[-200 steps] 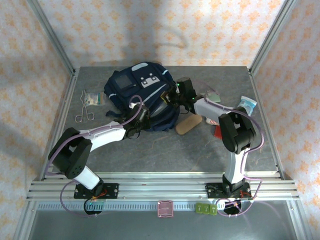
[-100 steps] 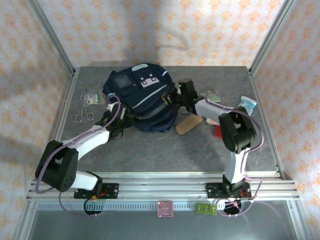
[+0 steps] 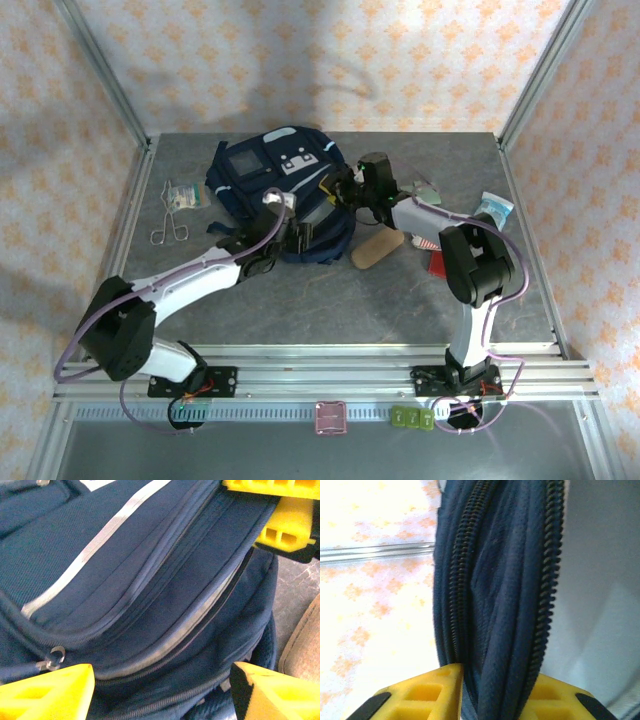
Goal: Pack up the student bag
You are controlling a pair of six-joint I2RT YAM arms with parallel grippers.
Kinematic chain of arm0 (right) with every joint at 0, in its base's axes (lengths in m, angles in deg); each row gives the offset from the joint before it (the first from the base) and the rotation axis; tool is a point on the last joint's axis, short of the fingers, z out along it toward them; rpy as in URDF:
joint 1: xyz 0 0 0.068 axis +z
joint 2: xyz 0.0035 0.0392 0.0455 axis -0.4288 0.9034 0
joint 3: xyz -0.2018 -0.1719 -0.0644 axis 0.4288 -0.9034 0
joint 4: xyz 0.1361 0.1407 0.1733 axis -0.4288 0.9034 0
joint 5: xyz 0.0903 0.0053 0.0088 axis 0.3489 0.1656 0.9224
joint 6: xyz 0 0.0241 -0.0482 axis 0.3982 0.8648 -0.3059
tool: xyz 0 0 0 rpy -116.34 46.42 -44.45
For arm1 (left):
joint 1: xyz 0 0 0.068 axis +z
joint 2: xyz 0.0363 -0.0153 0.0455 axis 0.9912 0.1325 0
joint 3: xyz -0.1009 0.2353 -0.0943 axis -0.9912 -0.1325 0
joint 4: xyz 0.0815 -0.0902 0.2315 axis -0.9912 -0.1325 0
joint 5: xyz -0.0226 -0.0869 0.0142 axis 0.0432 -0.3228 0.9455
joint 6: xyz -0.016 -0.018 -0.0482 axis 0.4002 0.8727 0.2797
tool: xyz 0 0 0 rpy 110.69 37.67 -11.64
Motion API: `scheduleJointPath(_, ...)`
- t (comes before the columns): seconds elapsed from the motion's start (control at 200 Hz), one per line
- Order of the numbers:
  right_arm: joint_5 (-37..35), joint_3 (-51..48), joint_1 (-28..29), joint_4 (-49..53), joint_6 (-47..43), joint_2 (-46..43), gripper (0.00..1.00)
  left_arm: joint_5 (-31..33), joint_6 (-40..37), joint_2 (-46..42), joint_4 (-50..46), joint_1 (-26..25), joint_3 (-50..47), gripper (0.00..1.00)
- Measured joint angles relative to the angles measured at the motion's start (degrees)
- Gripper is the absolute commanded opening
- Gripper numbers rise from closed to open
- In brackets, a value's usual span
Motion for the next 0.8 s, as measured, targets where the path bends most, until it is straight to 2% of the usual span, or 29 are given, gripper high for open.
scheduleJointPath(0.145, 2.0, -2.1, 0.0, -5.3, 2.3, -1.1, 0.26, 3.2, -4.5, 6.8, 0.5, -0.9, 5.3, 0.74)
scheduleJointPath(0.215, 2.4, -3.0, 0.0, -6.6, 2.9, -1.4, 0.26, 6.1, -6.1, 10.3, 0.7, -1.3, 7.5, 0.70)
scheduleJointPath(0.26, 2.6, -3.3, 0.0, -7.2, 3.3, -1.6, 0.26, 8.3, -7.0, 12.2, 0.6, -1.7, 8.7, 0.57)
scheduleJointPath(0.32, 2.8, -3.9, 0.0, -7.9, 3.5, -1.8, 0.26, 11.7, -7.9, 14.6, 0.5, -2.1, 10.4, 0.24)
scheduleJointPath(0.35, 2.9, -4.2, 0.0, -8.1, 3.5, -2.0, 0.26, 13.2, -8.3, 15.7, 0.2, -2.1, 11.3, 0.11)
scheduleJointPath(0.41, 3.0, -5.0, 0.0, -8.3, 3.5, -2.7, 0.26, 15.8, -9.4, 17.3, -0.6, -2.0, 13.3, 0.00)
scheduleJointPath(0.656, 2.8, -10.7, -0.9, -7.6, 0.6, -8.6, 0.31, 18.8, -13.4, 18.2, -4.0, -1.0, 19.4, 0.00)
scheduleJointPath(0.801, 0.1, -14.3, -2.3, -5.2, -2.4, -11.8, 0.29, 18.3, -14.1, 17.2, -6.3, 0.1, 21.3, 0.00)
